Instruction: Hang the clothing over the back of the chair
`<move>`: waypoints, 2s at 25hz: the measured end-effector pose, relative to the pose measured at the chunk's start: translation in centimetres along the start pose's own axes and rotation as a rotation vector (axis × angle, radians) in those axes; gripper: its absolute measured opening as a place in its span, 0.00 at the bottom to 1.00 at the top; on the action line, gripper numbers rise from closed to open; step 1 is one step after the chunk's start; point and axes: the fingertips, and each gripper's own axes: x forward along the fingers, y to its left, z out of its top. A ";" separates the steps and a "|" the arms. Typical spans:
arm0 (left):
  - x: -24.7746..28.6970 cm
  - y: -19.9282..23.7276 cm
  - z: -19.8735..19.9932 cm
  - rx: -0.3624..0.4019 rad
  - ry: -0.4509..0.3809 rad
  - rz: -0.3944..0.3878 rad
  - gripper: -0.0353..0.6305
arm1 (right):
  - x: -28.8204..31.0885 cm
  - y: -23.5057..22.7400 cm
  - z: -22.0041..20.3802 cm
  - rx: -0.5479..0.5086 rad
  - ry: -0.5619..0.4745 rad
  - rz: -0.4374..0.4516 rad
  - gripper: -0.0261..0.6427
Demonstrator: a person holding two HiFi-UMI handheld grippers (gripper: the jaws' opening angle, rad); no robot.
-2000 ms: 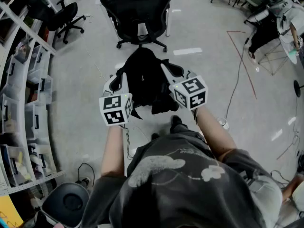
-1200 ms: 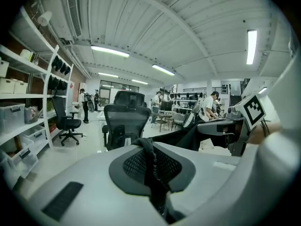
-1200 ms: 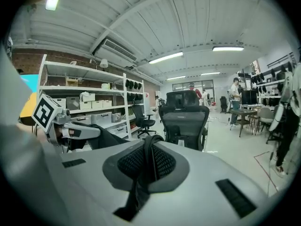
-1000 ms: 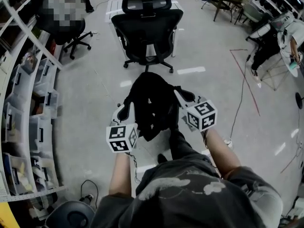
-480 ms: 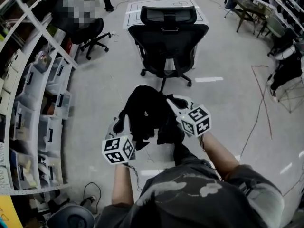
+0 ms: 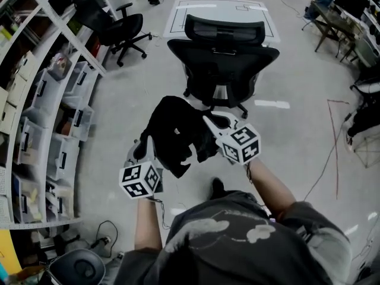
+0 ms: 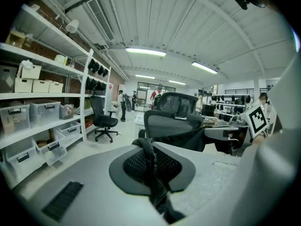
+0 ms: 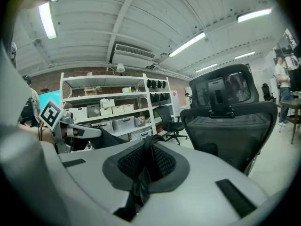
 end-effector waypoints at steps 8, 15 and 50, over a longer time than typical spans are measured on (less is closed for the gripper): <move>4.2 0.0 2.0 -0.022 -0.042 0.060 0.05 | 3.1 -4.1 2.8 -0.067 -0.019 0.078 0.03; 6.7 0.7 3.8 -0.016 -0.062 0.077 0.05 | 7.4 -5.1 5.0 -0.101 -0.027 0.109 0.03; 33.9 20.5 32.8 0.134 -0.332 -0.153 0.05 | 41.4 -16.1 31.0 -0.200 -0.139 -0.105 0.03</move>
